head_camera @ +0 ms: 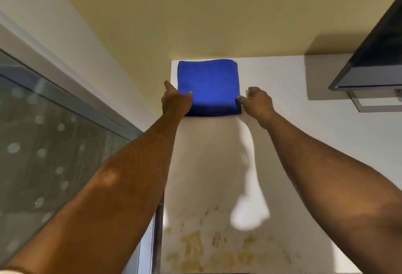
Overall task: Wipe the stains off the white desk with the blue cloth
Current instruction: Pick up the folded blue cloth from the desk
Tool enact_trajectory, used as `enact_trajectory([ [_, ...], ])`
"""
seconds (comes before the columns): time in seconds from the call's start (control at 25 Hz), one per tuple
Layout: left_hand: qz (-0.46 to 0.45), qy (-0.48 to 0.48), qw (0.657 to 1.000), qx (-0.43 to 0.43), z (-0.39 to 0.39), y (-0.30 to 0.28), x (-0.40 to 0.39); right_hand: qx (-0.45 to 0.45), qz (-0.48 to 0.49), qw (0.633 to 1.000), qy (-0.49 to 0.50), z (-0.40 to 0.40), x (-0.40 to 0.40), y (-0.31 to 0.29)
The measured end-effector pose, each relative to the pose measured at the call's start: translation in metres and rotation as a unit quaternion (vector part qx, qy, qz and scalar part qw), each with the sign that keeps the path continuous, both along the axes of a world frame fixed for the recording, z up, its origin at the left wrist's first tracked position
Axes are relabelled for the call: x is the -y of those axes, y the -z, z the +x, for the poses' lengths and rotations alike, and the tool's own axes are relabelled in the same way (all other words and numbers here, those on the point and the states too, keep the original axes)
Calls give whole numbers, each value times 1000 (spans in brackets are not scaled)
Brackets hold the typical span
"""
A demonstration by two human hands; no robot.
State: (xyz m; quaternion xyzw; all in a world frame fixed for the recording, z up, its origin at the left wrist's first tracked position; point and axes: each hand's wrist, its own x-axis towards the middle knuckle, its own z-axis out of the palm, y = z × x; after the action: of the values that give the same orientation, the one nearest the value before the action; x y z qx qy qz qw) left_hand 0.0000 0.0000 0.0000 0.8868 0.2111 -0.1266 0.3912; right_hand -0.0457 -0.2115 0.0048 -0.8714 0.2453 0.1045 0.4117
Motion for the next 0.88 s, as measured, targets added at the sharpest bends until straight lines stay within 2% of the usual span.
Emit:
enact_trajectory([
  [0.12, 78, 7, 997, -28, 22, 5, 2, -33, 20, 997, 64, 25, -7, 1],
  [0.24, 19, -23, 998, -55, 35, 9, 0, -102, 147, 975, 133, 45, -20, -8],
  [0.36, -3, 12, 998, -53, 41, 8, -5, -121, 148, 975, 113, 57, -24, -6],
  [0.52, -65, 90, 993, 24, 36, 2, -10, -68, 127, 987, 69, 55, -29, -8],
  [0.64, -59, 175, 980, 76, 35, -9, -13, -16, 122, 992, 1, 51, -20, -17],
  [0.76, -72, 190, 973, 113, 28, -24, -5, 12, 122, 992, -17, 40, -1, -34],
  [0.88, -61, 224, 961, 147, -3, -36, 16, 24, 79, 996, -34, 8, 28, -54],
])
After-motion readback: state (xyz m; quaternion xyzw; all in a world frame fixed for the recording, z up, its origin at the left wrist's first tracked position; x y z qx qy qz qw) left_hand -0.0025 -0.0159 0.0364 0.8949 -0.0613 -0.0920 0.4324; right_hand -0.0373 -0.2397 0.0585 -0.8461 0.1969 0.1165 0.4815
